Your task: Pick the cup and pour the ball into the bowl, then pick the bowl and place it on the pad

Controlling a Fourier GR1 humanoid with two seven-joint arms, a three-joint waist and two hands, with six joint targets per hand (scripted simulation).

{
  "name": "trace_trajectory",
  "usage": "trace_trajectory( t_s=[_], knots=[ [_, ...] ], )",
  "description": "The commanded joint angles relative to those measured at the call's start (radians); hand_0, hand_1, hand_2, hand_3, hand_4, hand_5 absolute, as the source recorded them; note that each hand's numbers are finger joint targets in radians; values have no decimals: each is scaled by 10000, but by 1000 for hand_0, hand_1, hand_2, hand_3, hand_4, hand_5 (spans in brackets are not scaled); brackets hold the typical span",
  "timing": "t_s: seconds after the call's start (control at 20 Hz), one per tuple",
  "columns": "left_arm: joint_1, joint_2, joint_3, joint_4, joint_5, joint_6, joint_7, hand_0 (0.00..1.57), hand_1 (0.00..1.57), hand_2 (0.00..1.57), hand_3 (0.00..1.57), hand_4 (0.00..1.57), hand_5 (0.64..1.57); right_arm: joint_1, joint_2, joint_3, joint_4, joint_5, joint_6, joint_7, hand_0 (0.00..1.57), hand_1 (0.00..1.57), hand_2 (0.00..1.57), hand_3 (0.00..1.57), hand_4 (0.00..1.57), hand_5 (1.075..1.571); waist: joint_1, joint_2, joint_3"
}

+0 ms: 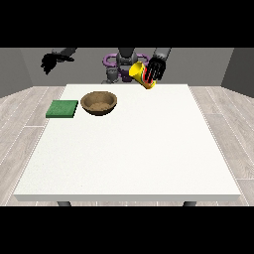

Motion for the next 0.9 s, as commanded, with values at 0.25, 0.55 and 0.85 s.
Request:
trace_trajectory(
  t_s=[0.25,0.55,0.85],
  knots=[
    [-1081,-1063,-2754,420,-3609,-950,2139,1501,1501,1571,1571,1380,1400,-278,-537,-241,755,-64,269,211,0,0,0,0,0,1571,82,-460,5],
    [-1722,-1671,-4420,1030,-5441,-2767,2515,1509,1509,1571,1571,1571,1042,-252,-436,-112,965,-68,598,-59,0,0,0,0,0,1570,-263,-454,8],
    [-1992,-1936,-5890,1445,-7278,-3806,2810,1479,1479,1571,1571,1474,1234,-332,-202,-3,995,66,362,-159,0,0,0,0,0,1571,-199,-481,-3]
  ],
)
